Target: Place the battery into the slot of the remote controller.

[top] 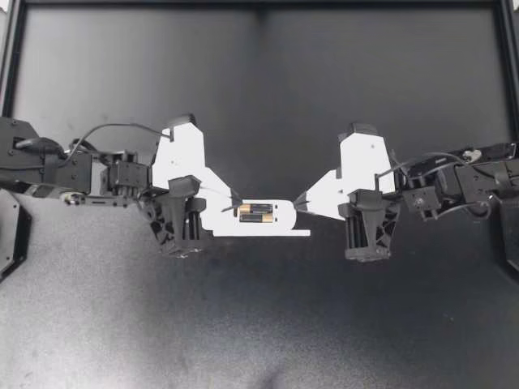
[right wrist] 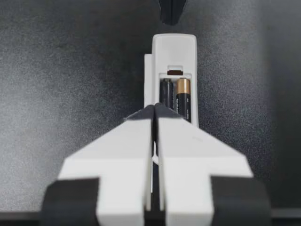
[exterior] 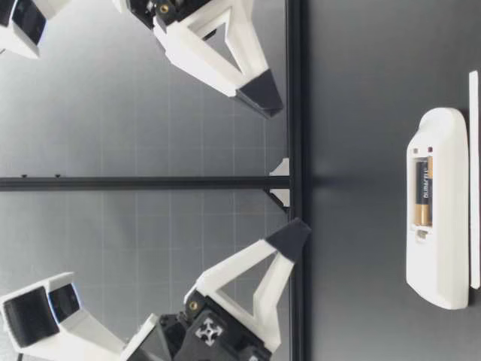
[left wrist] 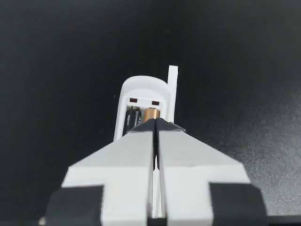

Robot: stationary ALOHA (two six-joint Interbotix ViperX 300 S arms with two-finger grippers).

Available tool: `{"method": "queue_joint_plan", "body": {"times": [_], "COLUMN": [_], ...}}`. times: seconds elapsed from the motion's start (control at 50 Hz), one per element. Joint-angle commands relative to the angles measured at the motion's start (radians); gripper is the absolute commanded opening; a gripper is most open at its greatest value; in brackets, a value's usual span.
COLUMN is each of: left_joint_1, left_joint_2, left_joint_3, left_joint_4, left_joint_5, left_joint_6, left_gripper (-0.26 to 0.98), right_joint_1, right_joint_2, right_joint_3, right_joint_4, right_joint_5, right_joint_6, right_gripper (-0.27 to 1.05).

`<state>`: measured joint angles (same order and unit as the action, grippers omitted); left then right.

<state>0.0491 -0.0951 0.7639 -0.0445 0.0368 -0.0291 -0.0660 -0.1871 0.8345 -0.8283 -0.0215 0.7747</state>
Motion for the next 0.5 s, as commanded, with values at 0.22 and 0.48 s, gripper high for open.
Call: {"method": "queue_joint_plan", "body": {"times": [0.22,0.48], "left_joint_1": [0.000,0.000], "left_joint_2": [-0.028,-0.035], "left_joint_3": [0.003,0.003], "left_joint_4": [0.002,0.002], "left_joint_5": [0.000,0.002], "left_joint_6": [-0.008,-0.009], "left_gripper": [-0.17,-0.17], "right_joint_1": [0.006,0.006], "right_joint_2": [0.005,0.031], "right_joint_3": [-0.009,-0.020], "right_joint_4": [0.005,0.003], "right_joint_5": [-0.008,-0.008], "right_joint_6": [0.005,0.003], "right_gripper": [-0.13,-0.13]}}
